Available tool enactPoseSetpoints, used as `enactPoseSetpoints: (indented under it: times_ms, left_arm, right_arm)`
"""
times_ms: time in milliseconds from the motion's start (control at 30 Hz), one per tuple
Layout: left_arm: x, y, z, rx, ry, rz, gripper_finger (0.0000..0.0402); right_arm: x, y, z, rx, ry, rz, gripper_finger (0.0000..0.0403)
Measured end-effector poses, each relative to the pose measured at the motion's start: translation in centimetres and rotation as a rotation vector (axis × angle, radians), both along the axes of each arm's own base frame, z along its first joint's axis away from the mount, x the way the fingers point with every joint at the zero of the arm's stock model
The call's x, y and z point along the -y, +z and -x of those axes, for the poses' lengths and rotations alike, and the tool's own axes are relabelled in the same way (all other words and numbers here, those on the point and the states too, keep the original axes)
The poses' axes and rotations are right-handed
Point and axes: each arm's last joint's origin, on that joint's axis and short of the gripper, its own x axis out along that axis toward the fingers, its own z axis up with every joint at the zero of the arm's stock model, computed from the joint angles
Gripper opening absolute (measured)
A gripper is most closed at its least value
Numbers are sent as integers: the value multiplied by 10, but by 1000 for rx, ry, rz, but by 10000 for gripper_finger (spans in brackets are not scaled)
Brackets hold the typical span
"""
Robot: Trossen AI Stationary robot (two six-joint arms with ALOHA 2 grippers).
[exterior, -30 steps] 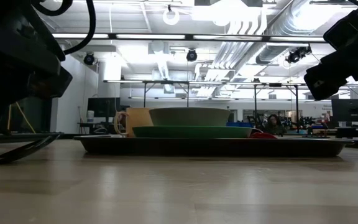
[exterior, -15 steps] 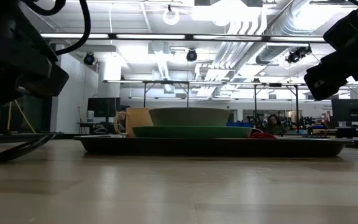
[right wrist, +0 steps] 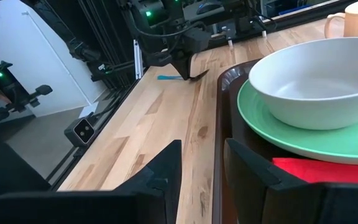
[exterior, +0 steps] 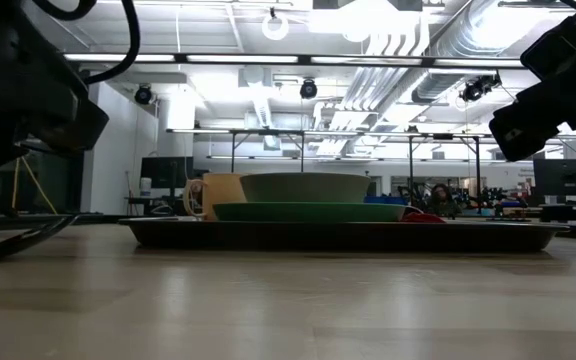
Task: Set up tray
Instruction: Put the blue spoon on the red napkin to the left of the blue fork
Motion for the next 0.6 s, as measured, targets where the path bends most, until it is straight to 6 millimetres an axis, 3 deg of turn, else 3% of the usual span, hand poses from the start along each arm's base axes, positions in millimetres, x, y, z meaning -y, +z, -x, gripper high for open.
enactPoseSetpoints:
  times_ms: [133,600]
  left_arm:
    - [0,0,0,3,64,1,16]
    - [2,4,-6,23,194,14,15]
  right_arm:
    - [0,0,0,0,3,0,99]
    - [0,0,0,0,3,-1,99]
